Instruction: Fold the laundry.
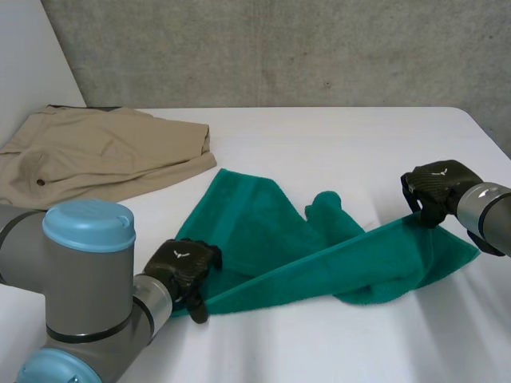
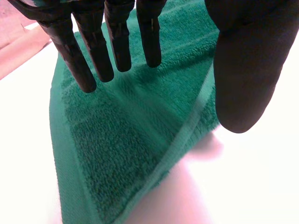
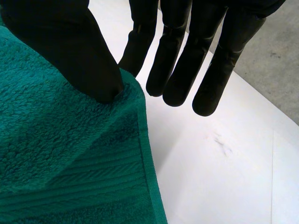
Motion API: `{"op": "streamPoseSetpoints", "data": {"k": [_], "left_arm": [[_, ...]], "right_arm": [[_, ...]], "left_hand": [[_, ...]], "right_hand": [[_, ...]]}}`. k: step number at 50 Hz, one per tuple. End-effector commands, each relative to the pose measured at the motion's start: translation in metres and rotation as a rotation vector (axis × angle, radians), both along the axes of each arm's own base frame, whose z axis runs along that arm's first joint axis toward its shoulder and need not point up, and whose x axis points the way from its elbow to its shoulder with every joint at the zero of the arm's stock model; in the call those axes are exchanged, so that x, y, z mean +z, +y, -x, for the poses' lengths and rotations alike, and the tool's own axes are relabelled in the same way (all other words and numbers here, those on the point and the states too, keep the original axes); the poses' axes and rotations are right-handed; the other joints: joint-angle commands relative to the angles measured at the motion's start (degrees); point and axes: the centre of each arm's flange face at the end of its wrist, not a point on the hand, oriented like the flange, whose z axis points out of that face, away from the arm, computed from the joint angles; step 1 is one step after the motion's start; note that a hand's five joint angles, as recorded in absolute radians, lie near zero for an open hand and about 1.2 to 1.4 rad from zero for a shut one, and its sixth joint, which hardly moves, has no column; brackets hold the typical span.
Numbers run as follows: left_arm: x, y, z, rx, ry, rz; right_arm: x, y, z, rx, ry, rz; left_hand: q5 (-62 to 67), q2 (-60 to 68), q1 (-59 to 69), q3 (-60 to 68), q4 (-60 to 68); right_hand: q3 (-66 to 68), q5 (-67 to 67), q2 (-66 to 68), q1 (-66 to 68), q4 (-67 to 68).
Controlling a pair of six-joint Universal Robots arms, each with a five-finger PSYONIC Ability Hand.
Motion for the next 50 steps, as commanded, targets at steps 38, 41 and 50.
{"op": "streamPoseSetpoints", "data": {"k": [38,41,50], "left_arm": [[0.055,-0.027,0.009,0.046,0.071,0.313],[0.053,-0.029,0.007,0.041,0.036,0.324],[0.041,-0.036,0.003,0.051,0.002,0.306]], "right_arm": [[0.012,0.018,0.005,0.093,0.013,-0.105],[0.018,0.017,0.010,0.110,0.044,-0.120],[0.017,0.001,0.054,0.056,0.146,-0.179]], "left_hand": [[54.2,54.5,54.4,54.5,54.3],[54.2,54.5,54.4,54.5,54.3],[54.2,54.5,54.4,54.5,54.3]], "right_hand": [[-52.3,-51.4,-52.1,-41.3,-52.7],[-53.2,-52.3,-53.0,-42.1,-53.6],[-51.7,-50.8,-51.5,-40.6,-52.1]]}}
